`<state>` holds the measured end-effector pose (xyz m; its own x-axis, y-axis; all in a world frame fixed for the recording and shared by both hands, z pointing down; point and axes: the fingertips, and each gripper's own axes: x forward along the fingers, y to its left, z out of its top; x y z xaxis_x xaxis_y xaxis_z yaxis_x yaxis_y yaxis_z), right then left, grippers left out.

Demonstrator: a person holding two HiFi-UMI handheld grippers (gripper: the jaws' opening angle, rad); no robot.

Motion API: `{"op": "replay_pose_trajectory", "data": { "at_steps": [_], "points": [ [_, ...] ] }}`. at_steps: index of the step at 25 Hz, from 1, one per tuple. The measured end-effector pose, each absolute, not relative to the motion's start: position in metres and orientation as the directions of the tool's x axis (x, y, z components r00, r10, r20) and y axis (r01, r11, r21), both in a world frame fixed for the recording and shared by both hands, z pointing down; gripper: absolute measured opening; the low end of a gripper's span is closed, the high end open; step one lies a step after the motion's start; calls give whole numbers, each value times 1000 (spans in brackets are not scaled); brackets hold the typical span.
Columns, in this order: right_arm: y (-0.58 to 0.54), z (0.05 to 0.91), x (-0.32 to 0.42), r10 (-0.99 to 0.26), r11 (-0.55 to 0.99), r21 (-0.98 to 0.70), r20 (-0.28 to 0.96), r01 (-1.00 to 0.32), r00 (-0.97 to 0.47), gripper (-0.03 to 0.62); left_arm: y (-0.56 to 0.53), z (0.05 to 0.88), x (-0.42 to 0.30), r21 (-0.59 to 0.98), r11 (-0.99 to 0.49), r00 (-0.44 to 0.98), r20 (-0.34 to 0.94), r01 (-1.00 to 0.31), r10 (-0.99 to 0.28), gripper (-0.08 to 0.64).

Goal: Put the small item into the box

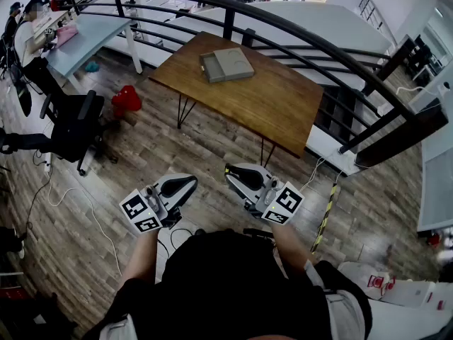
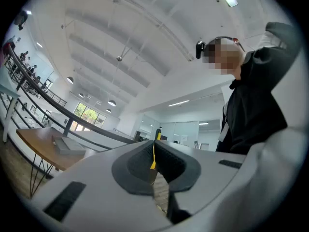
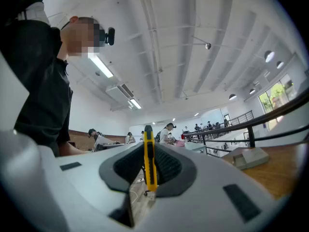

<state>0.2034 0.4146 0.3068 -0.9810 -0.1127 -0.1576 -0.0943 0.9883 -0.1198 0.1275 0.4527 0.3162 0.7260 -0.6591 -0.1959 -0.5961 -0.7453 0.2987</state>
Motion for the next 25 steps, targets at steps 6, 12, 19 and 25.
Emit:
{"op": "replay_pose_trajectory", "data": {
  "at_steps": [6,12,19,25],
  "points": [
    [417,304,216,-86,991,-113,-170,-67,-982,72,446,320,144,284,-738,725,-173,-612,-667,18],
    [415,300,237,-67,991,-125,-185,-44,-980,72,445,318,160,286,-724,712,-166,-627,-682,18],
    [409,290,258,-35,990,-144,-247,1,-968,72,443,316,168,290,-698,687,-157,-655,-710,18],
    [402,288,278,-7,989,-143,-262,31,-965,72,434,312,189,296,-684,671,-162,-666,-723,18]
  ]
}}
